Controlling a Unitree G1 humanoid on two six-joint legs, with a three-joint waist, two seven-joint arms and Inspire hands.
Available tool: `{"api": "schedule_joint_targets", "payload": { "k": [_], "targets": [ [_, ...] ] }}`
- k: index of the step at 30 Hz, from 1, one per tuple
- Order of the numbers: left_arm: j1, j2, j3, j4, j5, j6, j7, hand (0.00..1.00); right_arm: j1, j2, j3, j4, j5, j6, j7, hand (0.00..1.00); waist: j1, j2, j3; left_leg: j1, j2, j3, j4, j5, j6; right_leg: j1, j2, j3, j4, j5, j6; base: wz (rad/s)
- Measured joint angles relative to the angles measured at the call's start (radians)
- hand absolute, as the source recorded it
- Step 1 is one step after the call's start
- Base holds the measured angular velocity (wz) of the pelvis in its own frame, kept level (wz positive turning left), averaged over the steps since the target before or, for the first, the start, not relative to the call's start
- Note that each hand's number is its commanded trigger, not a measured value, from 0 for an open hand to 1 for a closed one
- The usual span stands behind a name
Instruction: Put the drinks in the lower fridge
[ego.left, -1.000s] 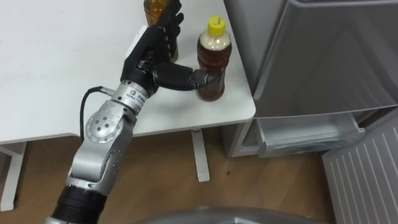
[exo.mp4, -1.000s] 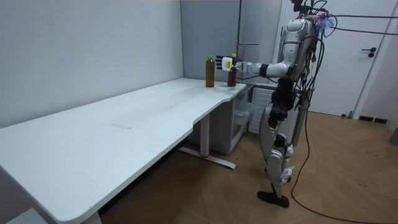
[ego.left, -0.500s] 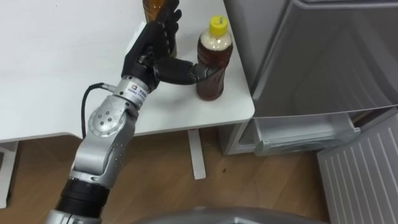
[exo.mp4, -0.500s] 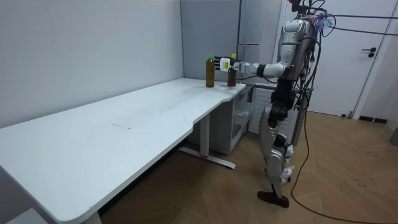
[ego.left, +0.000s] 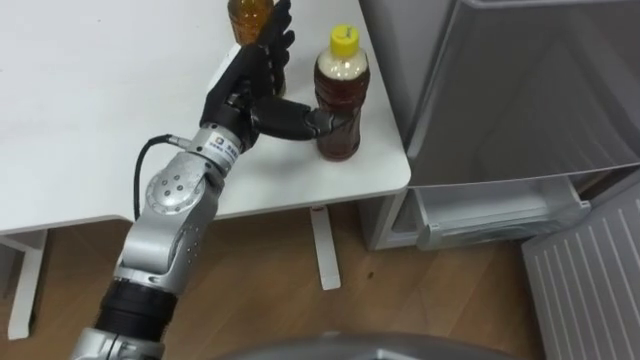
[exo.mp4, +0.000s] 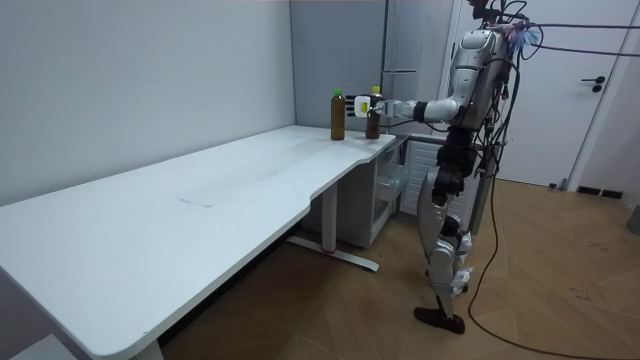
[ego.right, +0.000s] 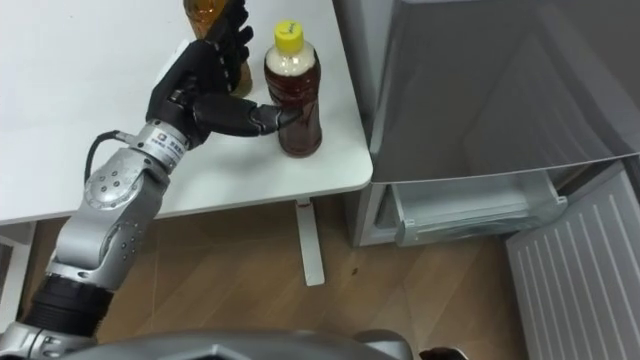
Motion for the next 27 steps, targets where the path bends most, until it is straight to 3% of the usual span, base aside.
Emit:
{"api": "schedule_joint_targets", "payload": {
  "k": [7, 17, 18, 21, 22, 27],
  "targets": [
    [-0.017, 0.001, -0.001, 0.001, -0.001, 0.018, -0.047, 0.0, -0.003, 0.0, -0.002, -0.023, 0.0, 0.004, 0.016, 0.0, -0.015, -0.009, 0.0051, -0.009, 0.002, 0.004, 0.013, 0.0, 0.0, -0.006, 0.0, 0.005, 0.014, 0.0, 0.0, 0.0],
    [-0.017, 0.001, -0.002, 0.008, 0.0, 0.043, -0.084, 0.0, -0.002, 0.0, -0.002, -0.028, 0.0, 0.025, 0.029, 0.0, -0.034, -0.006, 0.0028, -0.024, 0.003, 0.012, 0.025, 0.0, 0.0, -0.027, 0.0, 0.016, 0.031, 0.0, -0.001, -0.01],
    [-0.017, 0.002, -0.002, 0.008, 0.0, 0.043, -0.084, 0.07, -0.002, 0.0, -0.002, -0.028, 0.0, 0.025, 0.03, 0.0, -0.033, -0.006, 0.003, -0.024, 0.003, 0.013, 0.025, 0.0, 0.0, -0.028, 0.0, 0.018, 0.032, 0.0, -0.001, 0.0],
    [-0.017, 0.002, -0.002, 0.008, 0.0, 0.043, -0.085, 0.81, -0.002, 0.0, -0.002, -0.029, 0.0, 0.025, 0.038, 0.0, -0.033, -0.007, 0.0028, -0.025, 0.003, 0.015, 0.026, 0.0, 0.0, -0.027, 0.0, 0.02, 0.033, 0.0, -0.001, 0.0],
    [-0.017, 0.002, -0.002, 0.008, 0.0, 0.044, -0.086, 1.0, -0.002, 0.0, -0.002, -0.029, 0.0, 0.025, 0.039, 0.0, -0.033, -0.008, 0.003, -0.025, 0.003, 0.015, 0.027, 0.0, 0.0, -0.027, 0.0, 0.021, 0.034, 0.0, -0.001, 0.0],
    [-0.017, 0.003, -0.002, 0.008, 0.0, 0.044, -0.086, 1.0, -0.002, 0.0, -0.002, -0.029, 0.0, 0.025, 0.039, 0.0, -0.033, -0.008, 0.0029, -0.024, 0.003, 0.016, 0.028, 0.0, 0.0, -0.028, 0.0, 0.023, 0.034, 0.0, -0.001, 0.0]
  ]
}}
